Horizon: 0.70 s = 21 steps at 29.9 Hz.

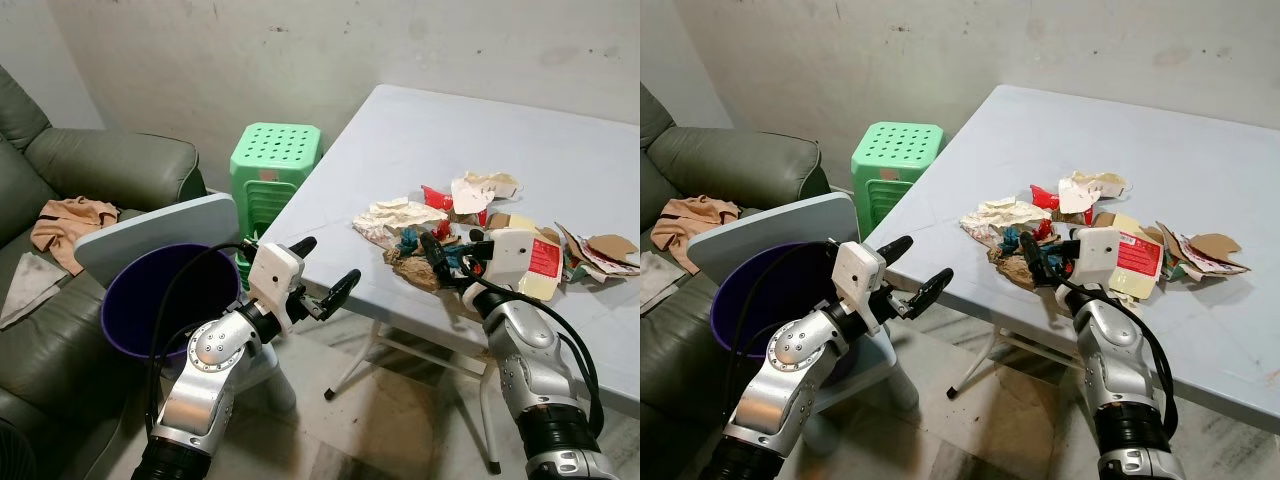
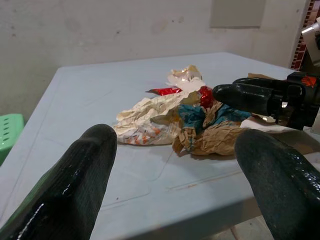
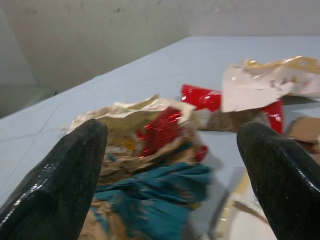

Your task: Picking trash to rubbish bin

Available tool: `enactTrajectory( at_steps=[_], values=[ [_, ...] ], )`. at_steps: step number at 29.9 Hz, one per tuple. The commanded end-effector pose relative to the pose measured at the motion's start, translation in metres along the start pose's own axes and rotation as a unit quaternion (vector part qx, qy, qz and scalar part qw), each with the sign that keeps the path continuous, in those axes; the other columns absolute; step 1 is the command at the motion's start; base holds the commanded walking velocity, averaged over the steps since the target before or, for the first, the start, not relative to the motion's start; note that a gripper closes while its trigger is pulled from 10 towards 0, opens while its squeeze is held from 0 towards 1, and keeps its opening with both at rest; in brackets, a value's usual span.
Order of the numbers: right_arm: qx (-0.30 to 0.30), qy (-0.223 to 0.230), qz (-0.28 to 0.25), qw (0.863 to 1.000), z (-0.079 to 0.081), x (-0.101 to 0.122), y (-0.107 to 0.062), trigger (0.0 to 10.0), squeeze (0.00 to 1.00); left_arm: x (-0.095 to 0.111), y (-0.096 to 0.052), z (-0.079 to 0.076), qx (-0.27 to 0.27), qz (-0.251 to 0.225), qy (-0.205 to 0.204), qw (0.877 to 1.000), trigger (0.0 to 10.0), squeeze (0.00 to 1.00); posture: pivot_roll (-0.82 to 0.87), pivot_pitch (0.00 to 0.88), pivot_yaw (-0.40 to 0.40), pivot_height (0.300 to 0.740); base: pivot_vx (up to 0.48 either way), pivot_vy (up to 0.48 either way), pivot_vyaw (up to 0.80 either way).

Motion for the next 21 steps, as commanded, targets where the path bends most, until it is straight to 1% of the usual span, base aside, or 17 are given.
enactTrajectory(
  at_steps=[1,2,5,7,10,11,15,16,18,21],
  values=[
    [-0.003,0.002,-0.024,1.0,-0.006,0.007,-0.005,10.0,0.0,0.003,0.004,-0.002,-0.01,-0.001,0.006,1.0,10.0,0.0,0.04,0.092,-0.002,0.715,0.0,0.0,0.0],
    [-0.005,0.018,-0.035,0.999,-0.008,0.009,-0.007,10.0,0.0,0.003,0.005,-0.002,-0.012,0.0,0.006,1.0,10.0,0.0,0.03,0.088,0.002,0.715,0.0,0.0,0.0],
    [-0.025,0.045,-0.024,0.998,-0.017,0.004,-0.01,10.0,0.0,0.003,0.008,-0.001,-0.017,-0.001,0.007,1.0,10.0,0.0,0.02,0.081,0.008,0.715,0.0,0.0,0.0],
    [-0.026,0.047,-0.022,0.998,-0.018,0.003,-0.011,10.0,0.0,0.004,0.009,-0.001,-0.018,-0.001,0.008,1.0,10.0,0.0,0.02,0.081,0.008,0.715,0.0,0.0,0.0],
    [-0.011,0.064,-0.003,0.998,-0.015,-0.005,-0.014,10.0,0.0,0.007,0.015,-0.003,-0.026,-0.009,0.005,1.0,10.0,0.0,0.0,0.068,0.016,0.715,0.0,0.0,0.0],
    [0.002,0.068,0.005,0.998,-0.011,-0.007,-0.015,10.0,0.0,0.009,0.017,-0.004,-0.032,-0.014,0.003,0.999,10.0,0.0,0.0,0.068,0.016,0.715,0.0,0.0,0.0],
    [0.014,0.071,0.011,0.997,-0.008,-0.008,-0.015,10.0,0.0,0.012,0.02,-0.006,-0.039,-0.019,0.002,0.999,10.0,0.0,-0.01,0.055,0.023,0.715,0.0,0.0,0.0],
    [0.032,0.065,0.02,0.997,-0.003,-0.013,-0.017,10.0,0.0,0.01,0.02,-0.009,-0.043,-0.017,0.001,0.999,10.0,0.0,-0.01,0.054,0.026,0.715,0.0,0.0,0.0],
    [0.037,0.057,0.032,0.997,-0.002,-0.017,-0.018,10.0,0.0,0.009,0.021,-0.013,-0.05,-0.012,0.01,0.999,10.0,0.0,-0.01,0.056,0.024,0.715,0.0,0.0,0.0],
    [0.044,0.067,0.031,0.996,0.001,-0.016,-0.018,10.0,0.0,0.009,0.02,-0.018,-0.06,-0.016,0.005,0.998,10.0,0.0,-0.01,0.055,0.019,0.715,0.0,0.0,0.0]
  ],
)
Point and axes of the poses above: a point about 5 cm out from each wrist's last joint towards the gripper, its own y axis pointing out of the wrist towards the gripper, its own x axis along the axis of the wrist's last joint, z = x × y, the point moved 5 cm from there along y, pointing out of the wrist towards the gripper, and after that the axes turned 5 degrees about y, right-handed, at the moved point
